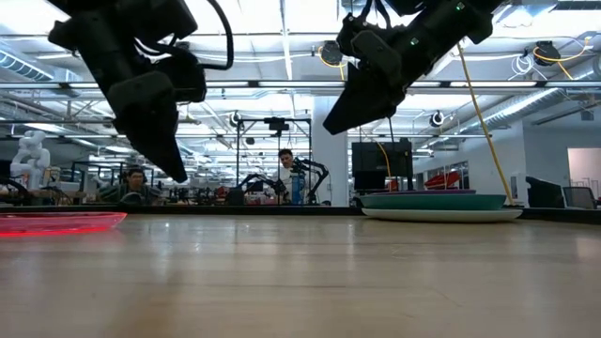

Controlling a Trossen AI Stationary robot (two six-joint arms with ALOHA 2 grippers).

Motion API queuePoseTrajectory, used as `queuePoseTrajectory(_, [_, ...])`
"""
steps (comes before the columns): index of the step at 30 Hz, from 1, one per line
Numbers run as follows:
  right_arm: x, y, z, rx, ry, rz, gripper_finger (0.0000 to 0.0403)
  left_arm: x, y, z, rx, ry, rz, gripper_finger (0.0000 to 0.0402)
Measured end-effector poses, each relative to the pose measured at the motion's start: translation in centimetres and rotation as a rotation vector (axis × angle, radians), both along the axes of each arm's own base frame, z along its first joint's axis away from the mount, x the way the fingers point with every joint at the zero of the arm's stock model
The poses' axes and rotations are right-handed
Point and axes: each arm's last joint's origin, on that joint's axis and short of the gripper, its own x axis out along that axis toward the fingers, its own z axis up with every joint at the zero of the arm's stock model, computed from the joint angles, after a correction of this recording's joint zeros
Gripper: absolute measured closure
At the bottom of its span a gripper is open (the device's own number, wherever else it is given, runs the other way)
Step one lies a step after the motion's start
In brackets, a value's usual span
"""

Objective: Stack plastic plates
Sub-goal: Stack the pink plate on top of the blue plate

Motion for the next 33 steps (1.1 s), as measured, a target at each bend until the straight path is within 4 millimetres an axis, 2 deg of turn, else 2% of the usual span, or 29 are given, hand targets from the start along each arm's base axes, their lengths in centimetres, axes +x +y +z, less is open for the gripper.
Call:
queuePoseTrajectory(5, [0.1,0.0,0.2,0.005,-0.025,-0.002,0.0248,0.0,0.2,0.2,0.023,0.031,-0.027,0.0366])
queuePoseTrajectory(9, [0.1,0.0,0.2,0.038,-0.036,-0.03,0.0248,-0.1,0.2,1.4,0.062,0.118,-0.086,0.0366])
queuePoseTrajectory(13, [0.1,0.0,0.1,0.066,-0.038,-0.046,0.0248,-0.3,0.2,2.5,0.132,0.214,-0.221,0.0366])
queuePoseTrajectory(16, [0.0,0.2,0.0,0.069,-0.014,-0.03,0.0248,-0.8,0.2,2.9,0.166,0.304,-0.319,0.0366])
queuePoseTrajectory(22, [-0.5,0.4,-0.6,0.026,0.082,0.055,0.0248,-2.0,0.5,3.3,0.153,0.449,-0.336,0.0361])
queuePoseTrajectory(26, [-0.5,0.3,-0.6,0.014,0.08,0.064,0.0248,-2.7,0.5,3.2,0.137,0.523,-0.344,0.0331])
queuePoseTrajectory(33, [-0.5,0.3,-0.6,0.011,0.084,0.072,0.0248,-2.9,0.7,3.0,0.145,0.534,-0.311,0.0252])
